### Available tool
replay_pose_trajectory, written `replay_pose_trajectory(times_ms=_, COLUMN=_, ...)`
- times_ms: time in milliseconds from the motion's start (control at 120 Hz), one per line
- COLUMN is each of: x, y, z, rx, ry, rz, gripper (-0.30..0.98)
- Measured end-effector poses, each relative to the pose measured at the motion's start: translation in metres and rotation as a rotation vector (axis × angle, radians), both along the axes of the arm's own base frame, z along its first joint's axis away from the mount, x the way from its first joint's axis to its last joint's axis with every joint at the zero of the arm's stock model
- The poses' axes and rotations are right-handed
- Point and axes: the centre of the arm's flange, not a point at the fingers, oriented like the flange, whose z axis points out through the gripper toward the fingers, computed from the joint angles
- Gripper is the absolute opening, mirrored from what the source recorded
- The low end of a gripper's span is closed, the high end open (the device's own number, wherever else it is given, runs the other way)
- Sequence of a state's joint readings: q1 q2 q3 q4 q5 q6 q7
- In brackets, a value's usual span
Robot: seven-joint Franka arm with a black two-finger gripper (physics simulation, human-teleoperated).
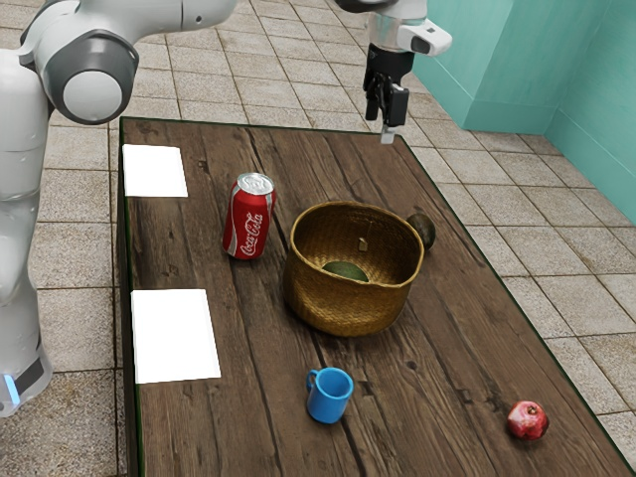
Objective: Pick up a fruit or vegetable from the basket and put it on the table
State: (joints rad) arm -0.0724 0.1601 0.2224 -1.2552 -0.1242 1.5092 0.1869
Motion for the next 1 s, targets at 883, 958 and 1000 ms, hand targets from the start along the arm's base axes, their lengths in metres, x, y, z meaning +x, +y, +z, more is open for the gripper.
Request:
replay_pose_trajectory(times_ms=883, x=-0.141, y=-0.15, z=-0.018, rx=0.074, ry=0.123, rz=-0.307, gripper=0.68)
replay_pose_trajectory(times_ms=958, x=-0.139, y=-0.15, z=-0.013, rx=0.079, ry=0.056, rz=-0.301, gripper=0.69)
replay_pose_trajectory(times_ms=1000, x=-0.138, y=-0.163, z=-0.008, rx=0.086, ry=0.021, rz=-0.323, gripper=0.69)
